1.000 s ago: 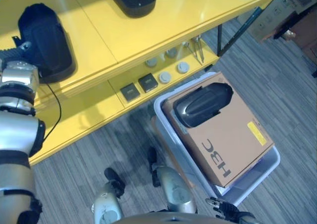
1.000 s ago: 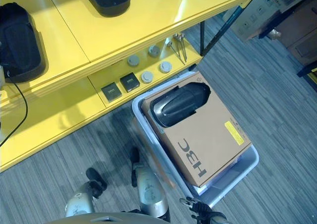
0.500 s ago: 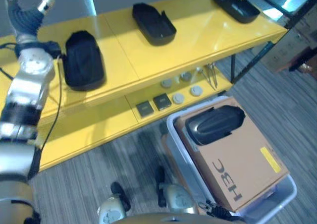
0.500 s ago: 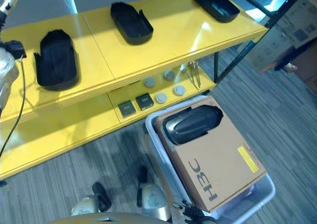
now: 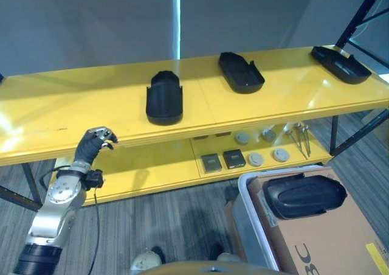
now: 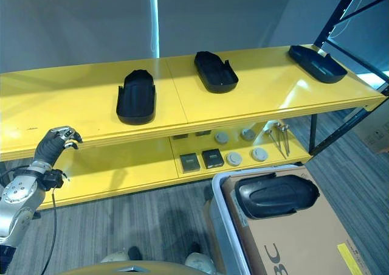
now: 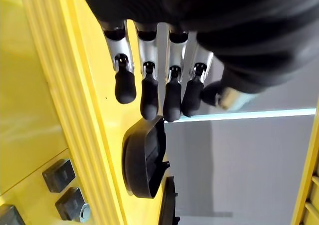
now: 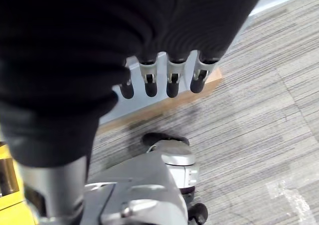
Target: Move parts from the plastic box to the shelf.
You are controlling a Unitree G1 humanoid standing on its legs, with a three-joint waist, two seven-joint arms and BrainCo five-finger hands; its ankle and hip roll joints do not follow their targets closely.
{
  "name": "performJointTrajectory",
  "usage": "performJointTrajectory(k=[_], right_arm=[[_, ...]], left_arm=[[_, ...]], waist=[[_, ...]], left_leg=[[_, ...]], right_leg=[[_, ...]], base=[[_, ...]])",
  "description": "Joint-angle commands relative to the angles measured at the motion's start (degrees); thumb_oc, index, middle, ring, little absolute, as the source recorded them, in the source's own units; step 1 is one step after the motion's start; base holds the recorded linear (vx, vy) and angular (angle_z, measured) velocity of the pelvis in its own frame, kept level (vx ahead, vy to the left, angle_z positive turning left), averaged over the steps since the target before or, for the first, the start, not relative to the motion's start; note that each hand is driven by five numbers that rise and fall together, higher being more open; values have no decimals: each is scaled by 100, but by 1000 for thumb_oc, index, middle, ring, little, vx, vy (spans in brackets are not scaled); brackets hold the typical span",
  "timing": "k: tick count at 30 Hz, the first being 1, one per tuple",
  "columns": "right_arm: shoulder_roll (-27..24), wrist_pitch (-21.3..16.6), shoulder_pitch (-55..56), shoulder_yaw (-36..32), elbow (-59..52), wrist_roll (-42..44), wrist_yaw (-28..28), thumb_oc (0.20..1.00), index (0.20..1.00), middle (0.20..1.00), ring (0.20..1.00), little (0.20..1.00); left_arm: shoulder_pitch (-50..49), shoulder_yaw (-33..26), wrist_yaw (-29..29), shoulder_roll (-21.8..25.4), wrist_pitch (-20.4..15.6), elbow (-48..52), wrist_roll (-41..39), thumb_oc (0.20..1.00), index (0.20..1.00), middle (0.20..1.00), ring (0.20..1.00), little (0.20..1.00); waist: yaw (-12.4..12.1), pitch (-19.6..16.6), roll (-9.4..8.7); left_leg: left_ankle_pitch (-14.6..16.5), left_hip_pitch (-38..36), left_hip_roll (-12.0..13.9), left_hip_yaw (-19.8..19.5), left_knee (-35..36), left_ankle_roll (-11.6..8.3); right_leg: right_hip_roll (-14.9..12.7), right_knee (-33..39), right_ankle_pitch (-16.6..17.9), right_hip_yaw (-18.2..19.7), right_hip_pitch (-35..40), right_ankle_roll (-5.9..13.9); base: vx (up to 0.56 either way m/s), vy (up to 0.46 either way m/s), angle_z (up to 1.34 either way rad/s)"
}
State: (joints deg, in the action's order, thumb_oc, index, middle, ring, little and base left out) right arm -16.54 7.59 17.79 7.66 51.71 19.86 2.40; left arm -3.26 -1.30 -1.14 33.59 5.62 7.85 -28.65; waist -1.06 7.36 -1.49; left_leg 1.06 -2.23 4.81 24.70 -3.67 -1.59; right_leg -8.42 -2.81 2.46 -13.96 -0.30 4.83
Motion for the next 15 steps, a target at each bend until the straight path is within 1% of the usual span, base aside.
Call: performJointTrajectory(k=[1, 2, 3, 4, 5, 6, 8, 9, 10, 11, 15], right_arm=[[15, -148, 66, 31, 46, -42, 13, 1000, 1000, 1000, 1000, 1000], [-11, -153, 53, 65, 89, -72, 22, 1000, 1000, 1000, 1000, 1000], [-29, -165, 40, 76, 129, -100, 48, 1000, 1000, 1000, 1000, 1000], [-31, -168, 38, 114, 147, -144, 55, 1000, 1000, 1000, 1000, 1000], [-49, -157, 38, 145, 145, -156, 59, 1000, 1000, 1000, 1000, 1000], [-74, -164, 14, 161, 182, -170, 89, 1000, 1000, 1000, 1000, 1000], [-142, -174, -8, 200, 256, -312, 176, 1000, 1000, 1000, 1000, 1000], [-157, -171, 18, 205, 262, -361, 200, 1000, 1000, 1000, 1000, 1000], [-162, -170, 21, 208, 264, -372, 205, 1000, 1000, 1000, 1000, 1000], [-206, -163, 15, 208, 285, -470, 261, 1000, 1000, 1000, 1000, 1000], [-260, -185, 7, 188, 342, -510, 333, 1000, 1000, 1000, 1000, 1000]], left_arm=[[789, 76, 62, 125, -650, 2, -225, 200, 200, 200, 200, 200], [961, 234, 51, 113, -745, -167, -328, 200, 200, 200, 200, 200], [1052, 291, 29, 102, -716, -233, -330, 200, 200, 200, 200, 200], [1225, 432, -83, 81, -791, -414, -317, 200, 200, 200, 200, 200], [1384, 548, -76, 73, -858, -610, -335, 200, 200, 200, 200, 200], [1510, 607, -123, 49, -819, -711, -334, 200, 200, 200, 200, 200], [1935, 817, -489, -83, -693, -1270, -502, 200, 200, 200, 200, 200], [2075, 879, -565, -158, -705, -1573, -510, 200, 200, 200, 200, 200], [2107, 890, -588, -176, -692, -1633, -519, 200, 200, 200, 200, 200], [2264, 933, -722, -304, -792, -2056, -472, 200, 200, 200, 200, 200], [2407, 953, -874, -413, -822, -2457, -379, 200, 200, 200, 200, 200]], waist=[[165, 181, 23], [232, 161, 25], [265, 148, 24], [334, 134, 23], [386, 124, 24], [427, 116, 20], [599, 97, 19], [674, 86, 30], [689, 87, 29], [779, 74, 21], [864, 82, 24]], left_leg=[[25, 33, 369, -286, -171, -161], [22, 11, 377, -233, -143, -160], [20, 5, 387, -201, -139, -165], [16, -16, 402, -146, -125, -168], [15, -30, 413, -107, -112, -168], [12, -37, 427, -74, -109, -176], [7, -60, 479, 52, -106, -197], [130, -127, 482, 12, -115, -244], [131, -130, 487, 21, -119, -245], [141, -136, 521, 88, -138, -258], [148, -99, 572, 150, -188, -279]], right_leg=[[-376, 140, -6, 3, 264, 551], [-380, 146, 7, 30, 244, 569], [-380, 154, 11, 41, 236, 574], [-378, 153, 22, 72, 216, 586], [-374, 151, 27, 96, 194, 591], [-368, 150, 28, 120, 177, 592], [-349, 143, 32, 196, 116, 602], [-344, 143, -49, 248, 169, 655], [-341, 143, -50, 256, 167, 654], [-324, 131, -61, 308, 129, 652], [-304, 86, -85, 361, 59, 641]], base=[[0, 0, 0], [0, 0, 0], [1, -30, -4], [6, -33, -9], [8, -39, -9], [10, -44, -13], [53, -44, -23], [90, -23, -21], [103, -34, -16], [31, -48, -19], [21, -32, -20]])
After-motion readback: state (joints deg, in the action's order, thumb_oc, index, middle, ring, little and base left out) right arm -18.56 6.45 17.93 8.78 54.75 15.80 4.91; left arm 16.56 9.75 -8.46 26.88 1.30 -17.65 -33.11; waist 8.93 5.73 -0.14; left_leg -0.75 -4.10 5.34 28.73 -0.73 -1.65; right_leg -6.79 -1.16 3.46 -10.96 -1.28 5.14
